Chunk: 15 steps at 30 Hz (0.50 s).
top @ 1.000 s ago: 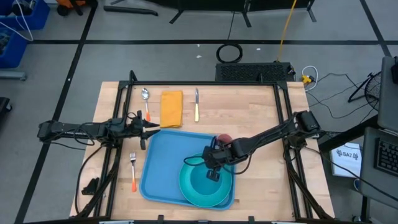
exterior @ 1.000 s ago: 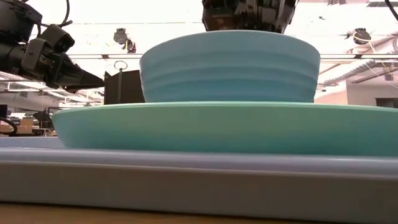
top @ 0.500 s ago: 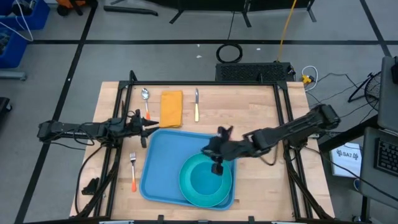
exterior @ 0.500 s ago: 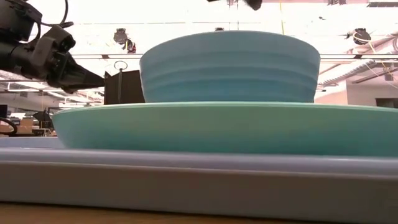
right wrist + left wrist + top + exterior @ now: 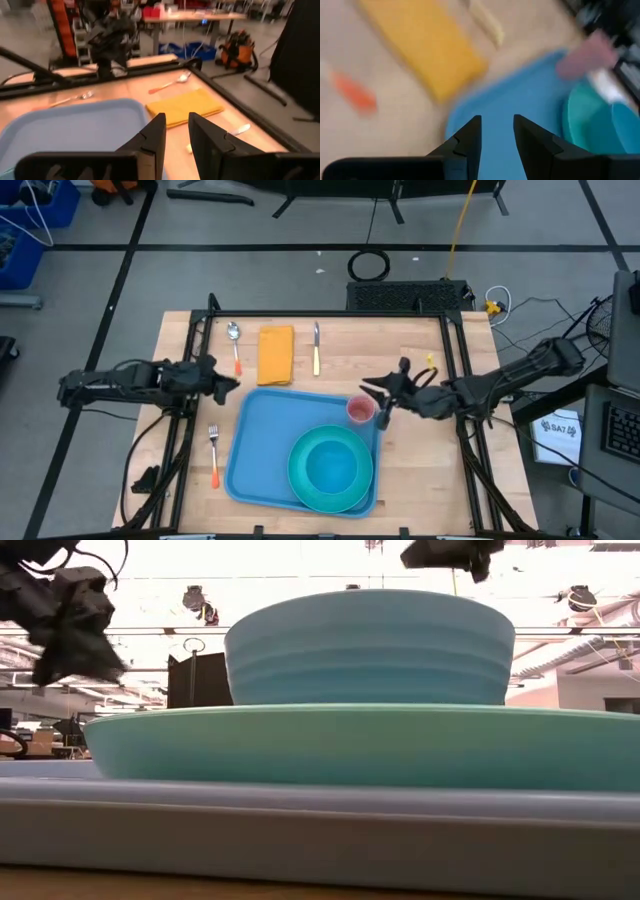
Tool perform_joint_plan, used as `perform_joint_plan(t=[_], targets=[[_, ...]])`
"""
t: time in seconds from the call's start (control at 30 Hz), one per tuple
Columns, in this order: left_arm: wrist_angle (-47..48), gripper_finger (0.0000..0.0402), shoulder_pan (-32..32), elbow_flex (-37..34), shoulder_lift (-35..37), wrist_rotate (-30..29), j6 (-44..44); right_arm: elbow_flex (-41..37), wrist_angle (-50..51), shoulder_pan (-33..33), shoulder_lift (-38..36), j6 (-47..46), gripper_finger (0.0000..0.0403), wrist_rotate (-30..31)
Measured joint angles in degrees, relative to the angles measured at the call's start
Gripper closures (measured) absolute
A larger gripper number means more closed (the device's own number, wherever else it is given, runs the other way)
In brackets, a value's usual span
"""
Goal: Set up tray
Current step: Put the orange fork on the blue serving tray
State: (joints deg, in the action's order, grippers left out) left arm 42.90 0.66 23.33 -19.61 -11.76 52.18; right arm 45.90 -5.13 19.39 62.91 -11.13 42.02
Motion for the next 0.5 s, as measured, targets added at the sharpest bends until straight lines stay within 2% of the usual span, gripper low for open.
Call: perform_joint_plan(t=[0.1, 0.27, 0.4, 0.5], targets=[[6.5, 0.0284, -2.5, 0.5, -5.3, 4.8, 10.8, -7.1, -8.2, -1.6, -3.7, 6.2, 0.0325, 0.0], [5.5, 0.0284, -8.3, 0.6, -17.2, 12.0, 28.7, -15.9, -21.2, -5.4, -8.9, 20.2, 0.0325, 0.0], [5.7, 0.0284, -15.1, 3.6, -27.4, 12.4, 42.8, -22.1, -30.4, -8.6, -12.8, 29.8, 0.0325, 0.0], [9.7, 0.0284, -19.5, 8.0, -33.8, 13.9, 51.2, -26.1, -35.0, -10.8, -16.0, 33.0, 0.0325, -0.1]])
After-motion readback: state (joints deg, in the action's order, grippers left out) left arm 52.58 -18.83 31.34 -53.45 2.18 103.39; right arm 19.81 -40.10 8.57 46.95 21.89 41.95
